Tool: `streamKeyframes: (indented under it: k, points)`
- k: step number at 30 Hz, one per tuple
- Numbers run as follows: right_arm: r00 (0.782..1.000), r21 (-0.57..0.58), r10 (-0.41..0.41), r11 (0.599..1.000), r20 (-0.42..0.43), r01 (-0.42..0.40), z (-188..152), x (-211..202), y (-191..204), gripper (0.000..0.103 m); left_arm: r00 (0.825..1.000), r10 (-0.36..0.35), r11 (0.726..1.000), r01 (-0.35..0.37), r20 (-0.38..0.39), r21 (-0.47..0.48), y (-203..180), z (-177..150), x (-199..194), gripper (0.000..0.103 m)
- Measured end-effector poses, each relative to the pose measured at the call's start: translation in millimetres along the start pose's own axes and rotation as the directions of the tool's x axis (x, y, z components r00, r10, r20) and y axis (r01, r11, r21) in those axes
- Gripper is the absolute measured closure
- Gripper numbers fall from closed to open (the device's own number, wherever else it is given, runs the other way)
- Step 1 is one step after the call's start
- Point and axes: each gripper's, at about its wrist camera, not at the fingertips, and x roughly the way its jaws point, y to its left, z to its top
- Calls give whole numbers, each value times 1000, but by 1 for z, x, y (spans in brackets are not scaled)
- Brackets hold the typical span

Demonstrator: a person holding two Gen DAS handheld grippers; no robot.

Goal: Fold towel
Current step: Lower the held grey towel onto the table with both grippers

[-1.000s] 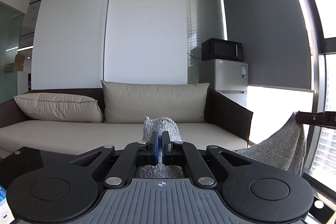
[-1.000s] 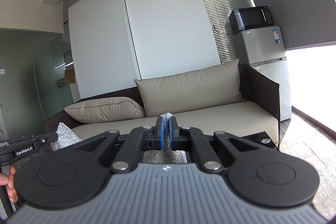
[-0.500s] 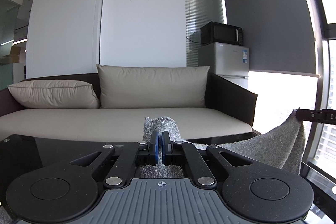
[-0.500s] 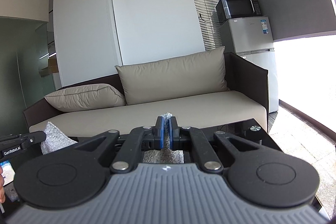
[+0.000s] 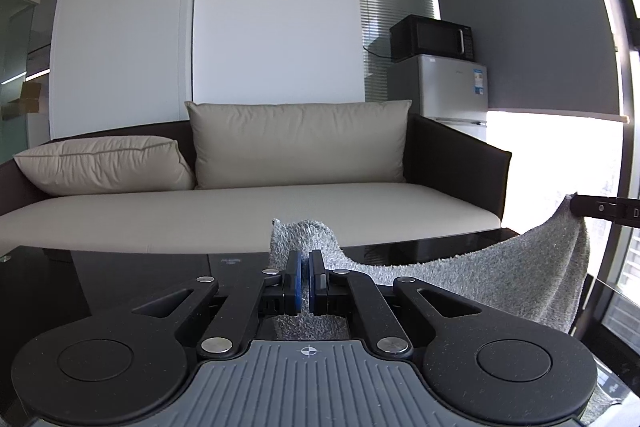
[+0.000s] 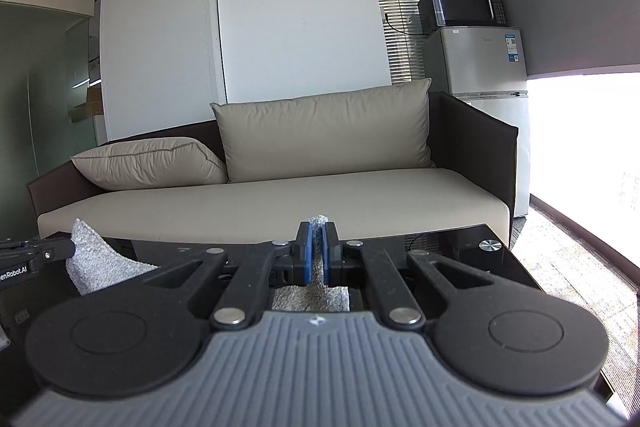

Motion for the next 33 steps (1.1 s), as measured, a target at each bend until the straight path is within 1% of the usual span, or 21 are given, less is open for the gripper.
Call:
streamKeyframes:
  k: [4,15,27,33]
  points:
    - [1000,3,-10,1000,-21,10,-6,18,-6,98,1000,11,1000,-11,-20,3,4,-5,14,100]
    - [994,0,-50,999,-95,51,-28,61,-14,98,996,12,1000,-9,-87,29,5,-18,58,99]
    - [982,-24,-79,997,-171,76,-43,97,-17,98,986,36,998,-28,-165,50,9,-26,100,99]
    - [975,-33,-97,995,-199,93,-46,117,-19,98,978,29,998,-17,-207,59,10,-26,120,99]
